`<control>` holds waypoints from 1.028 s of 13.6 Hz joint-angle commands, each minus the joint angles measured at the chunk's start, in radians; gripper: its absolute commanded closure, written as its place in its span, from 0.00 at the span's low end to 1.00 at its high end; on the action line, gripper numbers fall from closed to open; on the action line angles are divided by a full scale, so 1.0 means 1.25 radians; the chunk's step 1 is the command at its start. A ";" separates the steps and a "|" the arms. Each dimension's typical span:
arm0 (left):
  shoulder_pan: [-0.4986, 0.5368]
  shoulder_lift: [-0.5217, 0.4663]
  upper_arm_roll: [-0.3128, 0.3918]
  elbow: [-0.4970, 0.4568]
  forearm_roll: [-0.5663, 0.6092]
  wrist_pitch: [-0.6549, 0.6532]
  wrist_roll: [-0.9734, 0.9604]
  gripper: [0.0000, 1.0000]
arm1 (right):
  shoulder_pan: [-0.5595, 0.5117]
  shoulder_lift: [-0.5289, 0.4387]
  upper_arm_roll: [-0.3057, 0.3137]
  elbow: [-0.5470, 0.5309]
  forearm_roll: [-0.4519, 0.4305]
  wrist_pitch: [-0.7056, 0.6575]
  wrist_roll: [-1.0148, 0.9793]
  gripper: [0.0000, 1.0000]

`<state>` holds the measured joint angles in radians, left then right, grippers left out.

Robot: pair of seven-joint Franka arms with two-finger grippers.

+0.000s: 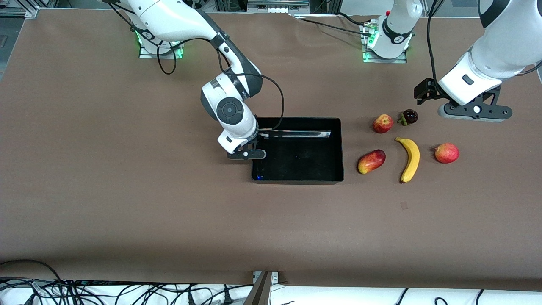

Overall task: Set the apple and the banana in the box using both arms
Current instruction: 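Release the box with the right gripper while the left gripper reaches the apple, then grasp the red apple with the left gripper and lift it over the box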

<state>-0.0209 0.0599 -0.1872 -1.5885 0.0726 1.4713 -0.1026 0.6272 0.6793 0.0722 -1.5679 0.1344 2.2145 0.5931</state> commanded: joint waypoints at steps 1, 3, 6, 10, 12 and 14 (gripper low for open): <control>-0.004 0.050 0.000 0.022 0.017 -0.052 -0.003 0.00 | 0.015 0.016 -0.001 0.022 -0.003 0.008 0.005 1.00; -0.004 0.089 0.000 0.019 0.017 -0.127 0.000 0.00 | 0.017 0.019 -0.001 0.021 -0.003 0.019 0.008 1.00; 0.007 0.110 0.001 -0.060 0.017 -0.101 -0.005 0.00 | 0.016 0.013 -0.005 0.022 -0.001 0.016 0.010 0.00; 0.030 0.089 0.006 -0.283 0.018 0.203 -0.010 0.00 | 0.009 -0.047 -0.029 0.044 -0.003 -0.047 0.000 0.00; 0.041 0.090 0.005 -0.374 0.018 0.297 -0.010 0.00 | 0.009 -0.107 -0.081 0.058 -0.006 -0.112 -0.014 0.00; 0.040 0.119 0.005 -0.482 0.018 0.419 -0.011 0.00 | 0.005 -0.160 -0.147 0.060 0.008 -0.183 -0.117 0.00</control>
<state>0.0282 0.2165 -0.1769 -2.0463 0.0748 1.8597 -0.1106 0.6394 0.5621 -0.0484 -1.4746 0.1327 2.0728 0.5480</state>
